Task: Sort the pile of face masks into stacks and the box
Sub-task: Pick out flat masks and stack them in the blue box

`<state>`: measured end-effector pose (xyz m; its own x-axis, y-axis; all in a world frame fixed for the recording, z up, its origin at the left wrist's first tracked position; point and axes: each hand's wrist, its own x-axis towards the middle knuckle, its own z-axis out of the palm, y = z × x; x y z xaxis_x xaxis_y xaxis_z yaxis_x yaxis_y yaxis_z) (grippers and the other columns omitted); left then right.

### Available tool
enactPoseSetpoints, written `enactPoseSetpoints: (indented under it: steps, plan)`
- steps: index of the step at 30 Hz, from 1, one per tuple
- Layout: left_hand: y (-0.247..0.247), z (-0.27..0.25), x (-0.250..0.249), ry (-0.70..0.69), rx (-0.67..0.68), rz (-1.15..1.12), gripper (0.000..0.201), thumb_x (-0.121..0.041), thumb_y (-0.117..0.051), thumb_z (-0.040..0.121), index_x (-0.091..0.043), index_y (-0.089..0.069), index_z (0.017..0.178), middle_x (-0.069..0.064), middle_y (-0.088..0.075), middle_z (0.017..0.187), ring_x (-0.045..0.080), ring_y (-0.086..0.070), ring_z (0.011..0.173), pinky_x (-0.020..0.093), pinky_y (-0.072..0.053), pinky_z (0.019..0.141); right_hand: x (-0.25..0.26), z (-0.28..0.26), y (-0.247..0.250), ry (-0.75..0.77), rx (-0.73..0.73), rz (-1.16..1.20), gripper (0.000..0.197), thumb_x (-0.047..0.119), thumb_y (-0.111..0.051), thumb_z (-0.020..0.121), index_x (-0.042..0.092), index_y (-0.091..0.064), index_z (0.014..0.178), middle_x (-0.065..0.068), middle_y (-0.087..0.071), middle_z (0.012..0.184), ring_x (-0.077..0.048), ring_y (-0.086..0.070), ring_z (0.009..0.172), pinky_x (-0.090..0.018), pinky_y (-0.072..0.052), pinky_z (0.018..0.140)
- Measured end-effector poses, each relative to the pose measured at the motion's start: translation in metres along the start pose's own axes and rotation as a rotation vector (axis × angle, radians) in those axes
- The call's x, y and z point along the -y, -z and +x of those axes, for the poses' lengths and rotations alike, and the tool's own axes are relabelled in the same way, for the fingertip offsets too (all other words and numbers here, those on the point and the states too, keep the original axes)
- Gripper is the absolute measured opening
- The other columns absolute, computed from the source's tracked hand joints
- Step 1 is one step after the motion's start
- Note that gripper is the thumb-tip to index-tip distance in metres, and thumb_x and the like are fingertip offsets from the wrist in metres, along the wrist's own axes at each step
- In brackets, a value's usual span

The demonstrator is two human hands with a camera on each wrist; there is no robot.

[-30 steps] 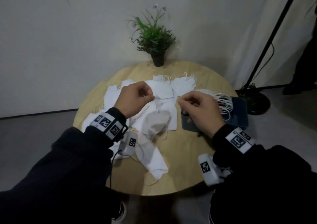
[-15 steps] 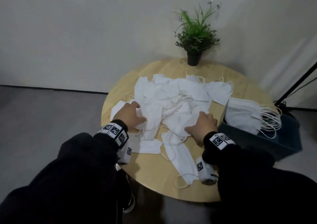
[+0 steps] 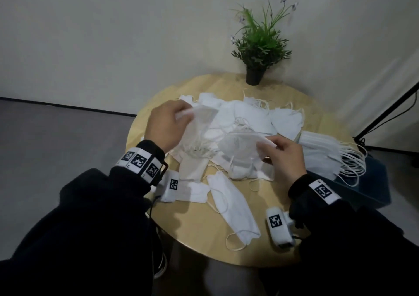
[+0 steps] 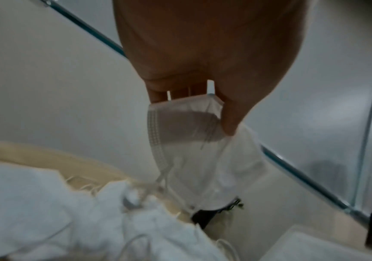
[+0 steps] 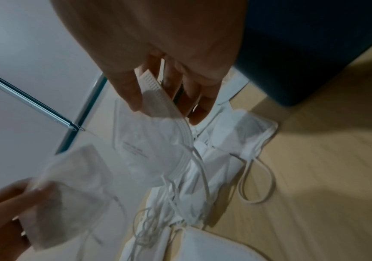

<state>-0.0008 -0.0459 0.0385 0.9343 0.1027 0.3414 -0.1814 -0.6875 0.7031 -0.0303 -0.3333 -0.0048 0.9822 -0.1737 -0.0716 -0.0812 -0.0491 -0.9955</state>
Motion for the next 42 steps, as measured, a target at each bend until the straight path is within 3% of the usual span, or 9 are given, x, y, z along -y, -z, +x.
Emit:
enactPoseSetpoints:
  steps: [5, 10, 14, 18, 23, 28, 31, 37, 42]
  plan:
    - [0.005, -0.010, -0.035, -0.114, 0.254, -0.409, 0.004, -0.026, -0.074, 0.082, -0.027, -0.073, 0.086, -0.006, -0.067, 0.112, 0.014, -0.063, 0.109, 0.028, -0.046, 0.095, 0.012, -0.008, 0.008, 0.021, -0.013, 0.048, 0.007, 0.010, -0.077, 0.087, 0.014, -0.080, 0.092, -0.019, -0.076, 0.086, -0.030, -0.068, 0.078, -0.051, -0.059, 0.077]
    - [-0.038, -0.032, -0.048, -0.090, 0.427, -0.426, 0.009, -0.030, -0.072, 0.083, -0.025, -0.074, 0.091, -0.013, -0.064, 0.135, 0.007, -0.057, 0.128, 0.036, -0.043, 0.112, 0.028, -0.019, -0.001, 0.077, 0.152, 0.136, 0.011, 0.005, -0.071, 0.094, 0.010, -0.080, 0.095, -0.008, -0.078, 0.086, -0.021, -0.072, 0.076, -0.033, -0.059, 0.064]
    - [-0.054, -0.036, -0.052, -0.017, 0.360, -0.513, 0.015, -0.025, -0.072, 0.086, -0.029, -0.071, 0.100, -0.003, -0.073, 0.102, 0.024, -0.069, 0.098, 0.055, -0.054, 0.097, 0.031, -0.025, -0.007, -0.084, 0.149, 0.310, 0.034, 0.034, -0.053, 0.107, 0.009, -0.076, 0.104, -0.022, -0.076, 0.106, -0.032, -0.072, 0.096, -0.046, -0.058, 0.084]
    - [-0.058, -0.036, -0.058, 0.064, 0.221, -0.669, 0.037, -0.011, -0.067, 0.094, -0.030, -0.067, 0.125, 0.000, -0.069, 0.103, 0.020, -0.067, 0.095, 0.039, -0.056, 0.086, 0.027, -0.029, -0.004, -0.188, 0.366, 0.360, 0.046, 0.042, -0.060, 0.098, 0.007, -0.068, 0.128, -0.019, -0.075, 0.119, -0.034, -0.073, 0.106, -0.050, -0.056, 0.094]
    - [-0.059, -0.033, -0.055, 0.251, 0.148, -0.711, 0.021, -0.003, -0.059, 0.100, -0.016, -0.072, 0.109, 0.004, -0.075, 0.107, 0.013, -0.071, 0.094, 0.026, -0.055, 0.078, 0.023, -0.033, 0.000, -0.099, 0.309, 0.007, 0.013, 0.002, -0.071, 0.092, -0.011, -0.072, 0.089, -0.012, -0.072, 0.069, -0.018, -0.066, 0.057, -0.033, -0.055, 0.061]
    - [-0.055, -0.033, -0.035, 0.311, 0.291, -0.616, 0.021, 0.000, -0.062, 0.098, -0.009, -0.067, 0.116, 0.022, -0.072, 0.111, 0.025, -0.070, 0.092, 0.031, -0.057, 0.072, 0.040, -0.019, 0.020, -0.251, 0.062, 0.482, 0.027, 0.011, -0.049, 0.092, 0.012, -0.049, 0.065, -0.015, -0.070, 0.077, -0.026, -0.061, 0.074, -0.037, -0.050, 0.080]
    - [-0.060, -0.042, -0.043, 0.280, 0.362, -0.628, 0.030, 0.006, -0.061, 0.097, -0.008, -0.060, 0.123, 0.023, -0.073, 0.113, 0.034, -0.071, 0.097, 0.046, -0.059, 0.083, 0.043, -0.017, 0.028, -0.182, 0.047, 0.397, 0.032, 0.017, -0.065, 0.095, 0.015, -0.047, 0.068, -0.003, -0.042, 0.062, -0.017, -0.040, 0.051, -0.028, -0.045, 0.054]
    - [-0.046, -0.047, -0.073, 0.039, 0.565, -0.373, 0.079, 0.005, -0.060, 0.095, -0.048, -0.037, 0.148, 0.001, -0.066, 0.122, 0.020, -0.073, 0.085, 0.045, -0.063, 0.081, 0.034, -0.022, 0.047, 0.065, 0.111, -0.123, 0.012, 0.004, -0.083, 0.080, 0.012, -0.075, 0.082, 0.014, -0.065, 0.063, -0.001, -0.055, 0.055, -0.014, -0.042, 0.055]
    - [-0.043, -0.020, -0.123, -0.353, 0.497, -0.052, 0.033, -0.016, -0.065, 0.099, -0.032, -0.067, 0.128, -0.014, -0.069, 0.115, 0.005, -0.066, 0.080, 0.033, -0.058, 0.074, 0.041, -0.029, 0.080, 0.216, 0.057, -0.124, 0.008, 0.006, -0.083, 0.082, 0.010, -0.077, 0.078, 0.009, -0.065, 0.067, -0.004, -0.055, 0.063, -0.019, -0.043, 0.062]
